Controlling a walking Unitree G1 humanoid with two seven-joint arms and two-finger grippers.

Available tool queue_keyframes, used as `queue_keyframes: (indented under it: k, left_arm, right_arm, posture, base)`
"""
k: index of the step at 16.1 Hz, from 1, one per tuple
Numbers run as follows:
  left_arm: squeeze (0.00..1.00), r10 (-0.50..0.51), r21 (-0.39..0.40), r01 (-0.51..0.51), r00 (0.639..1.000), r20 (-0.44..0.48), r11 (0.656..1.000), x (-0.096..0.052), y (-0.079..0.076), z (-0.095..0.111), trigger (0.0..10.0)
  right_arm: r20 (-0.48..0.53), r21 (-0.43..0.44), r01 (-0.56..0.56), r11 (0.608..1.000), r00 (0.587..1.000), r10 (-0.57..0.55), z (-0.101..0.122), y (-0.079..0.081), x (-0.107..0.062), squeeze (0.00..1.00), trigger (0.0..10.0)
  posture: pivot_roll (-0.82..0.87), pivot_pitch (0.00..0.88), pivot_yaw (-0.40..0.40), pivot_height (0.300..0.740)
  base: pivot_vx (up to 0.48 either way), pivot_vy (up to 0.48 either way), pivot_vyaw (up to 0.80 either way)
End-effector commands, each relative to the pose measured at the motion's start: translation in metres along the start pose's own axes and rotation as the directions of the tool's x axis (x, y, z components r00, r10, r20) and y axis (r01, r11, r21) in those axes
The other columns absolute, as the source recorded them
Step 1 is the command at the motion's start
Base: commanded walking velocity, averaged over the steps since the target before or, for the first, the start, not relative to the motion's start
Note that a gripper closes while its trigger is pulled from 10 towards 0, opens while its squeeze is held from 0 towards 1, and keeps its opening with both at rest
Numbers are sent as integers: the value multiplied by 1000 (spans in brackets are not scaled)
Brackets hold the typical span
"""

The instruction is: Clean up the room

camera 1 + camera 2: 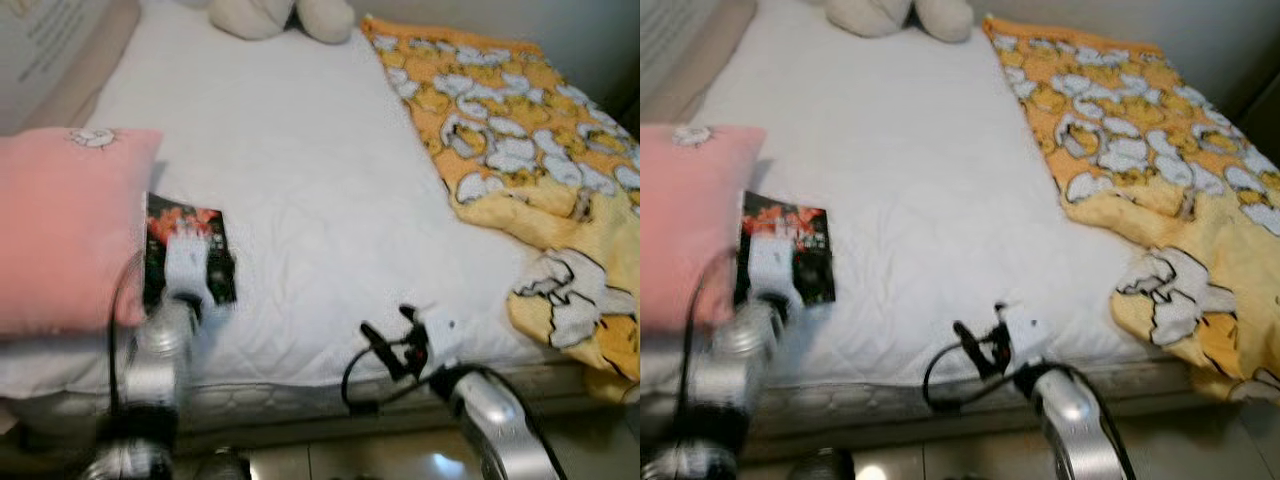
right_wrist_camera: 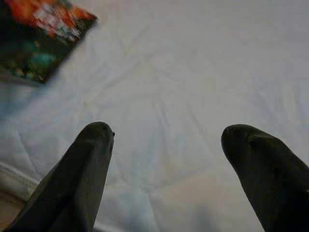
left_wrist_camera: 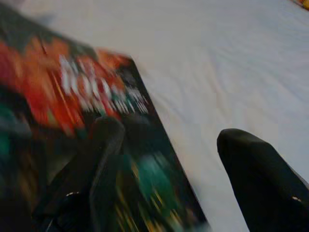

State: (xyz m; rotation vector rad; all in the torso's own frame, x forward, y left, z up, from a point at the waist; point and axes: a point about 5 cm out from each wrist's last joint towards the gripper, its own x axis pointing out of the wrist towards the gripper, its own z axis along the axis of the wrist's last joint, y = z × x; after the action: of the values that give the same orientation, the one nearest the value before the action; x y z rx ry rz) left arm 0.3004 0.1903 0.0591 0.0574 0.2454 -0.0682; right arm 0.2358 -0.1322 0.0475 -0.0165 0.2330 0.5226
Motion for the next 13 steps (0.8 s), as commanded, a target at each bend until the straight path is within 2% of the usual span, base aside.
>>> queue_keyframes:
  k: [1,2,3,4,6,8,9,10,13]
  left_arm:
    - [0,-13,23,13,999,30,1000,-3,-7,8,10000]
    - [0,27,48,-27,1000,-3,998,-8,-2,0,10000]
    - [0,144,116,-135,987,-75,984,-15,18,-12,10000]
    - [0,251,191,-231,964,-87,954,-20,39,-13,10000]
    - [0,304,247,-292,953,-10,924,-22,53,4,10000]
    - [0,322,284,-328,944,69,901,-22,56,21,10000]
    - [0,334,297,-338,940,64,893,-20,57,20,10000]
    - [0,342,297,-339,939,45,893,-18,58,17,10000]
    - [0,313,226,-288,946,-81,931,-6,50,-2,10000]
  right_arm:
    - [-13,14,13,1000,1000,-13,-1,-4,-5,24,10000]
    - [-12,15,12,1000,1000,-11,-1,-4,-5,24,10000]
    - [-11,16,8,1000,1000,-7,0,-3,-5,20,10000]
    - [-11,15,4,1000,1000,-4,1,-3,-4,27,10000]
    - [-15,15,4,1000,1000,-3,2,-4,-3,20,10000]
    - [-16,16,3,1000,1000,-3,4,-5,-3,27,10000]
    - [-13,19,1,1000,1000,-1,4,-4,-3,24,10000]
    - [-9,24,-2,1000,1000,2,4,-4,-2,24,10000]
    - [-2,37,-31,999,1000,31,6,0,0,24,10000]
  posture:
    - [15,31,-136,740]
    - [19,32,-137,740]
    - [25,35,-138,740]
    - [25,37,-141,740]
    - [25,38,-145,740]
    - [23,42,-145,740]
    - [22,42,-145,740]
    - [22,45,-143,740]
    - [11,52,-145,740]
  base:
    - [0,0,0]
    - [0,0,0]
    - [0,0,0]
    - [0,0,0]
    - [0,0,0]
    - [0,0,0]
    - [0,0,0]
    - [0,0,0]
    - [0,0,0]
